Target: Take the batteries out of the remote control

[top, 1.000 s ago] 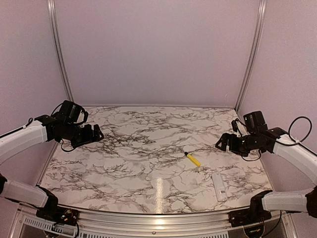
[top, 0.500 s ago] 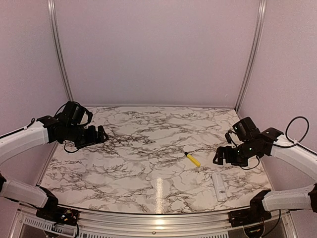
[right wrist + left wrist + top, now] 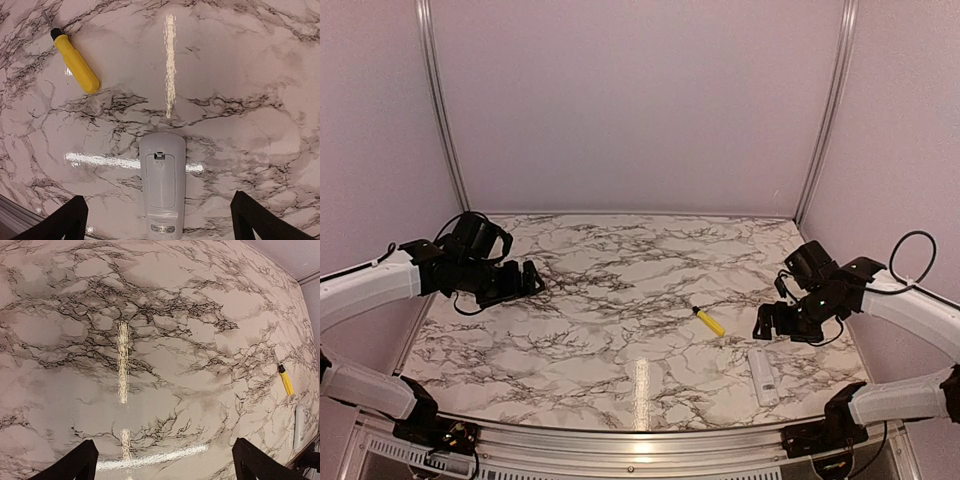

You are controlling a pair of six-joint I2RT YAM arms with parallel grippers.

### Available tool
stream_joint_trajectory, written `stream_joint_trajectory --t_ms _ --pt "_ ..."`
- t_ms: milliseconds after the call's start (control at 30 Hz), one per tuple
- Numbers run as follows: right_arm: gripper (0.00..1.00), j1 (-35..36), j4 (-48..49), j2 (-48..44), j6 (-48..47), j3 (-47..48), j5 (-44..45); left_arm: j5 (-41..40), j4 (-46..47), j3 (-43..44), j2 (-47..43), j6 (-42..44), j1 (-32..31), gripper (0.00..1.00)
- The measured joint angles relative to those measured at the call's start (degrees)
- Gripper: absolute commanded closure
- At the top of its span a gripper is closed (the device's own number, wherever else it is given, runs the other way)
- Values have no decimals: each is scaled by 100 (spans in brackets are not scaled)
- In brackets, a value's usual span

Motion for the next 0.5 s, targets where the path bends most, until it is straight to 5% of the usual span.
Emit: stream_joint_trajectory --t_ms 500 --pt "2 2 179 437 173 -149 4 -72 83 -2 0 -111 -162 1"
